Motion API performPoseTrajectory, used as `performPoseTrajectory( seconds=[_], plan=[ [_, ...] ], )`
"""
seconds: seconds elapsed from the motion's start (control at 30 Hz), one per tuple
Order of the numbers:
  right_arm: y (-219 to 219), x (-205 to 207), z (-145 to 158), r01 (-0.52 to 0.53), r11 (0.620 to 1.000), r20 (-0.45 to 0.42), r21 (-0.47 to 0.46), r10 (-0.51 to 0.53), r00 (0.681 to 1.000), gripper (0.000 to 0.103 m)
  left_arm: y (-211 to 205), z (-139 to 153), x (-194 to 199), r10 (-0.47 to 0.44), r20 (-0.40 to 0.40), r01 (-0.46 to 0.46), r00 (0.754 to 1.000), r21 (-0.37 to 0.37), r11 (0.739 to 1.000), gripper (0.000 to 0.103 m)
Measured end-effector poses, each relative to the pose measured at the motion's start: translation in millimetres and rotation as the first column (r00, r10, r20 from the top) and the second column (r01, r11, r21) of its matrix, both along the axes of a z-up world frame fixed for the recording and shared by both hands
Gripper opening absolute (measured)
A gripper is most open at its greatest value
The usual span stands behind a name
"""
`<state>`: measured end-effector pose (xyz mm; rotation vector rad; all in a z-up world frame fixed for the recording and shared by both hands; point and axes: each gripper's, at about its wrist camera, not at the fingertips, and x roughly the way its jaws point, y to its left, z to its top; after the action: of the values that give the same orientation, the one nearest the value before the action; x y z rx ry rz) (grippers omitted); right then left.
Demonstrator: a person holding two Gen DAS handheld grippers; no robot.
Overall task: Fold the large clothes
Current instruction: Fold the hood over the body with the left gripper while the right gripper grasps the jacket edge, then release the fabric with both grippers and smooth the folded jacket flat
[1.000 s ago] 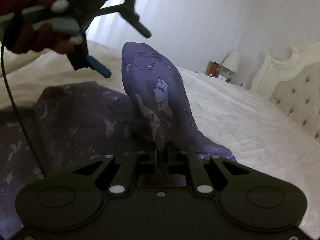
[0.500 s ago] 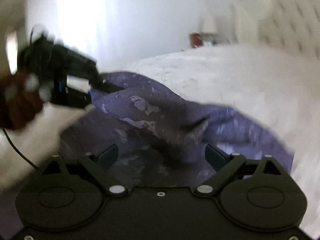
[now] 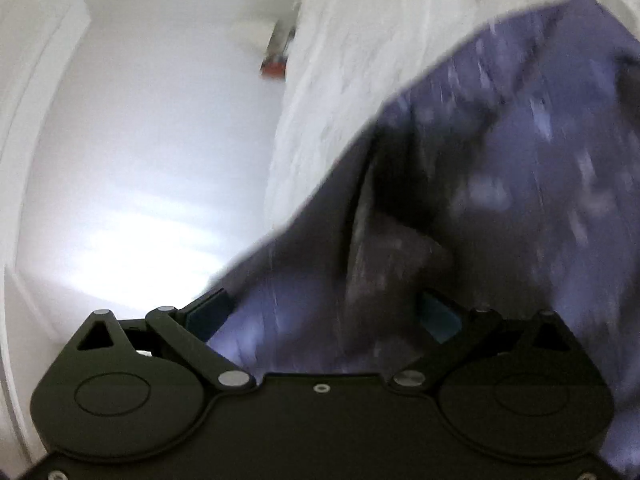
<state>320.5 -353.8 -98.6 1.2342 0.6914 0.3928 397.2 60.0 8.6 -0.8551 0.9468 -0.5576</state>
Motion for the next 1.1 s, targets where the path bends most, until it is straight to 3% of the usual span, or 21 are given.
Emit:
performPoseTrajectory(
  seconds=[0.07,0.1,0.2,0.27,0.4,0.43,0.47,0.53,0.63,0.73,0.83,0.9,0.97,1.0,1.03,1.07,1.1],
  plan=[
    [-5,8,21,0.047,0.998,0.068,-0.048,-0.044,0.997,0.101,-1,5,-9,-0.014,0.048,0.013,0.999,0.01,1.0,0.015],
    [-7,7,37,0.068,0.992,0.143,-0.107,-0.052,0.988,0.101,-3,7,-14,-0.026,0.086,0.024,0.996,0.021,0.999,0.015],
    [-5,-7,66,0.099,0.962,0.301,-0.255,-0.019,0.954,0.101,-9,5,-40,-0.077,0.226,0.053,0.971,0.113,0.992,0.016],
    [-3,-16,64,0.07,0.939,0.258,-0.337,0.021,0.966,0.101,-15,-14,-57,-0.119,0.238,0.069,0.964,0.211,0.975,0.018],
    [6,-32,31,-0.005,0.891,0.089,-0.454,0.051,0.995,0.101,-24,-78,-80,-0.154,0.106,0.101,0.982,0.393,0.914,0.024],
    [6,-37,23,-0.013,0.891,0.065,-0.454,0.048,0.997,0.101,-23,-94,-85,-0.152,0.096,0.103,0.984,0.394,0.913,0.024],
    [2,-44,16,-0.016,0.895,0.05,-0.445,0.042,0.998,0.1,-20,-98,-91,-0.143,0.137,0.082,0.98,0.376,0.923,0.024],
    [0,-54,9,-0.008,0.901,0.049,-0.434,0.033,0.998,0.099,-18,-96,-97,-0.153,0.17,0.08,0.974,0.372,0.925,0.026],
    [9,-54,13,-0.021,0.884,0.062,-0.467,0.057,0.996,0.099,-18,-81,-98,-0.183,0.19,0.095,0.965,0.395,0.914,0.039],
    [25,-43,20,-0.05,0.869,0.069,-0.493,0.097,0.993,0.1,-13,-56,-103,-0.188,0.292,0.045,0.938,0.434,0.9,0.047],
    [39,-36,18,-0.061,0.877,0.055,-0.477,0.098,0.994,0.1,-7,-39,-103,-0.155,0.372,-0.03,0.915,0.446,0.895,0.052],
    [48,-35,17,-0.069,0.882,0.036,-0.466,0.097,0.995,0.1,-5,-37,-97,-0.125,0.376,-0.06,0.918,0.444,0.894,0.058],
    [55,-34,17,-0.077,0.875,0.025,-0.478,0.101,0.995,0.1,-2,-39,-91,-0.101,0.359,-0.072,0.928,0.437,0.896,0.058],
    [61,-31,16,-0.084,0.868,0.021,-0.49,0.107,0.994,0.094,-2,-39,-89,-0.087,0.353,-0.08,0.931,0.433,0.898,0.058],
    [65,-31,18,-0.09,0.854,0.019,-0.513,0.116,0.993,0.082,-2,-38,-86,-0.075,0.351,-0.09,0.933,0.43,0.898,0.058],
    [68,-29,20,-0.108,0.832,0.015,-0.545,0.139,0.99,0.041,-2,-38,-85,-0.069,0.353,-0.096,0.933,0.428,0.899,0.058],
    [69,-25,23,-0.123,0.811,0.005,-0.571,0.153,0.988,0.014,0,-37,-85,-0.069,0.358,-0.098,0.931,0.428,0.898,0.058]
  ],
)
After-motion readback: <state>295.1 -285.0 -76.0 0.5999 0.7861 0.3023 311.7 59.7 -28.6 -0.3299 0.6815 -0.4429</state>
